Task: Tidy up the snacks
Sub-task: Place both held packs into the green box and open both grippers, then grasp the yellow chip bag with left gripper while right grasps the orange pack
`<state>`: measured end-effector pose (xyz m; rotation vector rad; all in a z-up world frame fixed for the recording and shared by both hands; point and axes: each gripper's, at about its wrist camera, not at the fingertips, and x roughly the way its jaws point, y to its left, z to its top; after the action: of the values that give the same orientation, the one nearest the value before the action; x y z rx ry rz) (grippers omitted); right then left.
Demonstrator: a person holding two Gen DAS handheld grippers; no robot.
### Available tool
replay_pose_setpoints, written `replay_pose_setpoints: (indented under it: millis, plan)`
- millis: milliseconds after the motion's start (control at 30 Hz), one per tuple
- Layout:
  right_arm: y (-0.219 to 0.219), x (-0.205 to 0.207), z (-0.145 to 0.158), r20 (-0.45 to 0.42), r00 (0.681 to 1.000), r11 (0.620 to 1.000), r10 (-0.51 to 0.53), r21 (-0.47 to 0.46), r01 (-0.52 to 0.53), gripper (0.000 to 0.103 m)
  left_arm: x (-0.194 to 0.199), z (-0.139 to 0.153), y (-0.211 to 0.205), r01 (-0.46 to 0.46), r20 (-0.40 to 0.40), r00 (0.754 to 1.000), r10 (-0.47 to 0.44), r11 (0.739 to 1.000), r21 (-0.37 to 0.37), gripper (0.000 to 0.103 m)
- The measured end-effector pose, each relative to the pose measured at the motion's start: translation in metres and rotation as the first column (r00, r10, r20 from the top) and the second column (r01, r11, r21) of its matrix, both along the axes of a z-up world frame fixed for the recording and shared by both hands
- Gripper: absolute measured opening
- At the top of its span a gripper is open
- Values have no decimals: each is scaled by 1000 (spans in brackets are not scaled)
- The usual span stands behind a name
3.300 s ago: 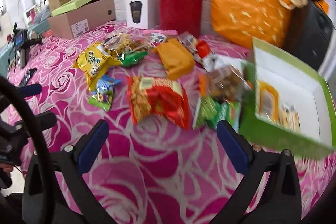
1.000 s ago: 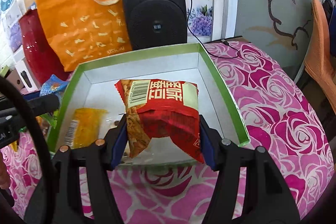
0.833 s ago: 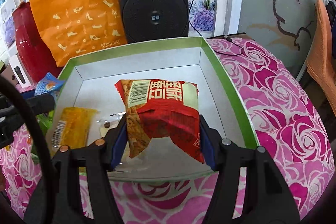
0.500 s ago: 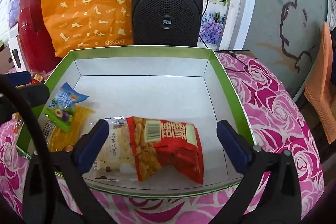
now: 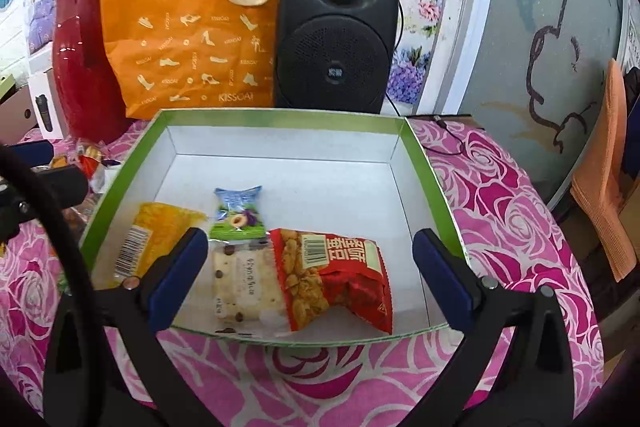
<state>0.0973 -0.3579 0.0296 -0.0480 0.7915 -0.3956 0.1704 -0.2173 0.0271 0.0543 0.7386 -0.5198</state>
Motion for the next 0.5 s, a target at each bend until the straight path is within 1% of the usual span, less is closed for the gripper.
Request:
replay_pose_setpoints:
  millis: [100, 200, 300, 400, 500]
  plan:
    - [17, -6, 10, 19, 999, 1000, 26, 6, -26, 102, -13, 10, 12, -10, 20, 1000, 10, 1000, -4, 92]
    - [37, -11, 18, 37, 997, 998, 62, 8, -62, 102, -29, 20, 28, -5, 30, 1000, 6, 1000, -23, 92]
    - [53, -14, 22, 41, 995, 996, 90, 17, -91, 102, -44, 27, 47, -27, 40, 999, 29, 999, -34, 92]
    - [71, -14, 22, 45, 991, 991, 126, 39, -128, 102, -58, 28, 70, -64, 41, 997, 64, 998, -20, 92]
    - [96, -11, 18, 44, 984, 983, 171, 56, -173, 102, -70, 26, 93, -119, 77, 990, 117, 993, 18, 92]
